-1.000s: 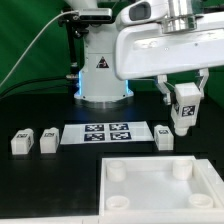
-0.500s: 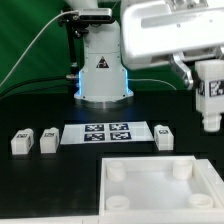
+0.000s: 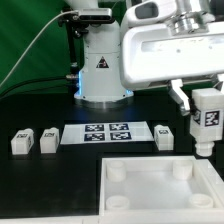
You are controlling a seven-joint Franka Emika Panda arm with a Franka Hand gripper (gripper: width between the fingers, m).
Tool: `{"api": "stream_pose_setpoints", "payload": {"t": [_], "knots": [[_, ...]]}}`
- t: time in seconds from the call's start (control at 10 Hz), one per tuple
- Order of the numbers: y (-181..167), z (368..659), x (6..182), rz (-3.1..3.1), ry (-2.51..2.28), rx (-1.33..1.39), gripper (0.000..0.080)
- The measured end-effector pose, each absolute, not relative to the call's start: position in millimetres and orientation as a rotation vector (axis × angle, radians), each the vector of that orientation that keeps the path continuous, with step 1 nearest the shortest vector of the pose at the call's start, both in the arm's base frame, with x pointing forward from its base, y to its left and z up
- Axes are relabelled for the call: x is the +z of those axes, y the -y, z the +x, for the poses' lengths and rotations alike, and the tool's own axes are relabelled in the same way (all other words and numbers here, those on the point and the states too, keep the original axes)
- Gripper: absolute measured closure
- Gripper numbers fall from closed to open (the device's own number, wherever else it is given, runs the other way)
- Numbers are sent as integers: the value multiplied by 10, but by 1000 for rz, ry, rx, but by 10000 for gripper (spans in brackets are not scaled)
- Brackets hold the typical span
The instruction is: Assemble one leg
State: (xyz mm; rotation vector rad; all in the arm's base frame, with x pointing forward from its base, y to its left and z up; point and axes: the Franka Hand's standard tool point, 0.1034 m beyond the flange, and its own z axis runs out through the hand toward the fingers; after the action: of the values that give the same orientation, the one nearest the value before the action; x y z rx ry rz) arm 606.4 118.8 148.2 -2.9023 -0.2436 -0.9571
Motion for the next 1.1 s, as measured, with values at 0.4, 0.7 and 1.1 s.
{"api": "stream_pose_setpoints", "payload": {"t": [0.4, 0.7, 1.1], "knots": [[-1145, 6173, 1162, -2904, 233, -976, 509], [-1047, 6166, 958, -2923, 225, -940, 509], [-1124, 6134, 870, -2918, 236, -923, 509]]}}
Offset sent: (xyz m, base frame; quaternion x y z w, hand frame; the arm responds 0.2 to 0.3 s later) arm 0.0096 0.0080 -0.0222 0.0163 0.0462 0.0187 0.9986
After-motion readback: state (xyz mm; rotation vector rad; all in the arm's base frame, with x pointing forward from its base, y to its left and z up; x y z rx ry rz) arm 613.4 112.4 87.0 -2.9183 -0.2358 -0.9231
